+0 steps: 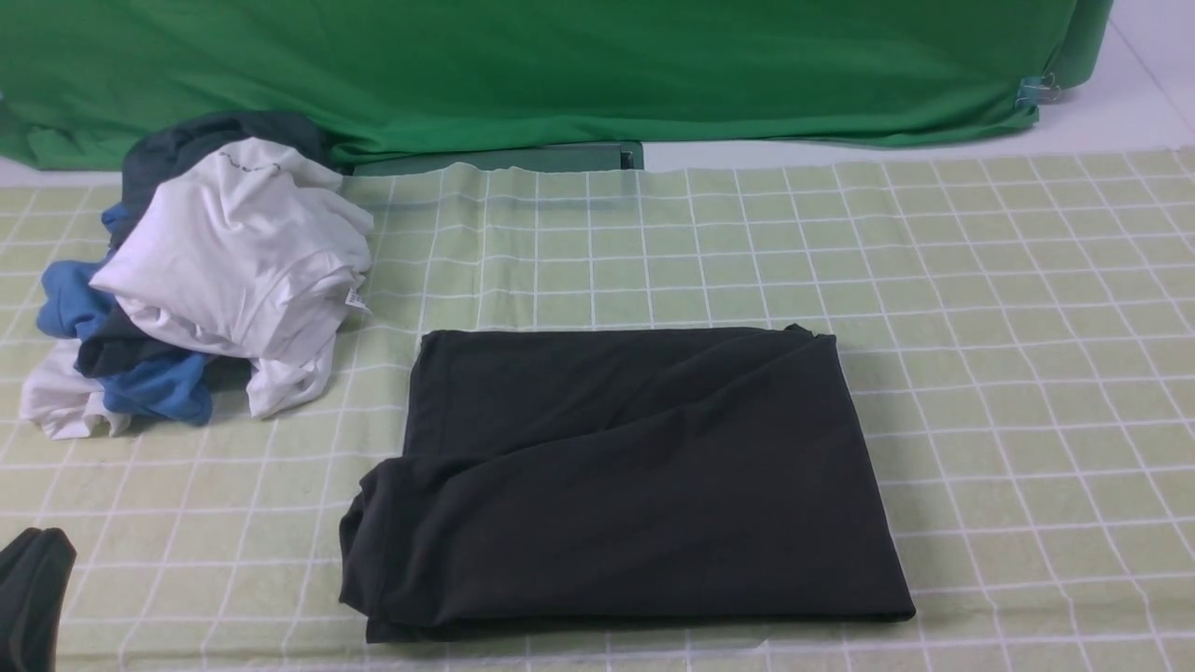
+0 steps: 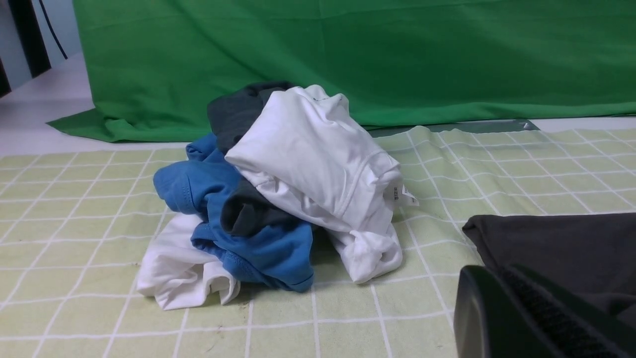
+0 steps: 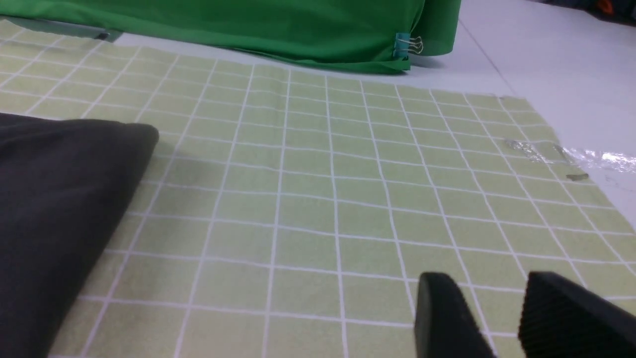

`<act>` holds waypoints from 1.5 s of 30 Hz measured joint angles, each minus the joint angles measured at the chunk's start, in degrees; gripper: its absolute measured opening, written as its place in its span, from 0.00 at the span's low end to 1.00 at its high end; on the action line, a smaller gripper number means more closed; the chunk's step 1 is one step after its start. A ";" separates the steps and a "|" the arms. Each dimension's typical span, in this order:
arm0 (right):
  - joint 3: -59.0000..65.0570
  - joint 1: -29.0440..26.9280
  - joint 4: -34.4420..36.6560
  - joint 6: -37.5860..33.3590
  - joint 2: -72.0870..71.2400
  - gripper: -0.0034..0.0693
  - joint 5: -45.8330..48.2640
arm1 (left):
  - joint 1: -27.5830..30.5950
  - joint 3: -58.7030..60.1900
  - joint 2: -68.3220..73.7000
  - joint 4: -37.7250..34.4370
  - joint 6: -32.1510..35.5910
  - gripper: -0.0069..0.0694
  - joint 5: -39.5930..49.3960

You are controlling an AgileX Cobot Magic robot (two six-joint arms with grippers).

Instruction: Fold a long-sleeved shirt over a green coffee tablecloth.

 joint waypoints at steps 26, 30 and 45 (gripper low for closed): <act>0.00 0.00 -0.07 0.14 0.00 0.37 0.00 | 0.00 0.00 0.00 0.00 0.00 0.11 3.65; 0.00 0.00 -0.07 0.14 0.00 0.37 0.00 | 0.00 0.00 0.00 0.00 0.00 0.11 3.97; 0.00 0.00 -0.07 0.19 0.00 0.37 0.00 | 0.00 0.00 0.00 0.00 -0.06 0.11 3.97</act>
